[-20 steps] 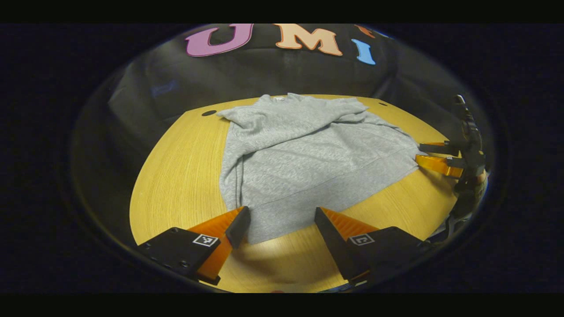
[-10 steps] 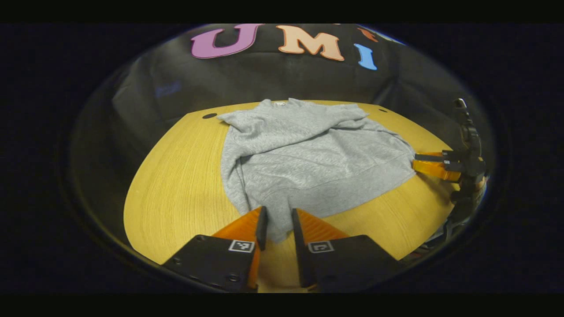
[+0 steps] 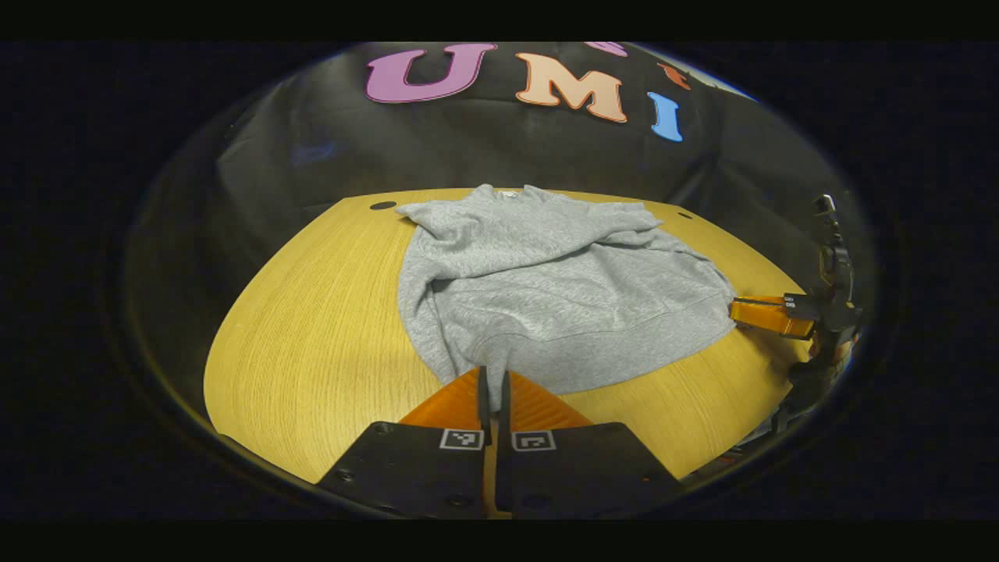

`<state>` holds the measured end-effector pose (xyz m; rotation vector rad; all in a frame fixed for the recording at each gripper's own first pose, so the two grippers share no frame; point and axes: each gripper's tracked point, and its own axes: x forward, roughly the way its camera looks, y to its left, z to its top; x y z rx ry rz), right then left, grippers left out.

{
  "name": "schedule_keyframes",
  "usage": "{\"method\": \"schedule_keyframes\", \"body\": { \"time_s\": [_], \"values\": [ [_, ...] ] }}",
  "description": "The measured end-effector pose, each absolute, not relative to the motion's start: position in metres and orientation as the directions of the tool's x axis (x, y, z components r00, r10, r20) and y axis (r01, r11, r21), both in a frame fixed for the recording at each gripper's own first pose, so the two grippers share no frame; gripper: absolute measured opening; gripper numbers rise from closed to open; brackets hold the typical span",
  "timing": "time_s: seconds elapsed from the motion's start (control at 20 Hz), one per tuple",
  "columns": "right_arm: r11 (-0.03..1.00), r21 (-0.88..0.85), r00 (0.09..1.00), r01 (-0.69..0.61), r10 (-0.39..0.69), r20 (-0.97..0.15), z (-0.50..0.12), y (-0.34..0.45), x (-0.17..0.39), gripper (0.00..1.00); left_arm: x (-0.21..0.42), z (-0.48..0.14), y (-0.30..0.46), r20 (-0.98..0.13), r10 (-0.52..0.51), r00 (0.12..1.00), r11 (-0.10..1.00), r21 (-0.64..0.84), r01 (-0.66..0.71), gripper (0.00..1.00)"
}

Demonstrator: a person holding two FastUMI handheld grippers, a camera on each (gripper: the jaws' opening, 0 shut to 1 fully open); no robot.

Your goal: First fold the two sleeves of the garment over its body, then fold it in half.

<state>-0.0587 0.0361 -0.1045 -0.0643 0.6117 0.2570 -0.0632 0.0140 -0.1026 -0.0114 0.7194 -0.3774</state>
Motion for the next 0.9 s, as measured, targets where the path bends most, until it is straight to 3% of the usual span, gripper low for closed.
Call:
{"method": "schedule_keyframes", "body": {
  "time_s": [0.45,0.9],
  "values": [
    [0.961,-0.033,0.816,-0.274,0.214,-0.537,-0.09,0.041,-0.057,0.02,-0.062,-0.097,0.012,-0.615,-0.348,0.708,0.936,-0.194,0.292,0.0],
    [0.937,-0.162,0.877,-0.31,0.216,-0.429,-0.033,0.053,-0.019,0.02,-0.019,-0.026,-0.002,-0.437,-0.386,0.813,0.922,-0.207,0.327,0.0]
  ]
}}
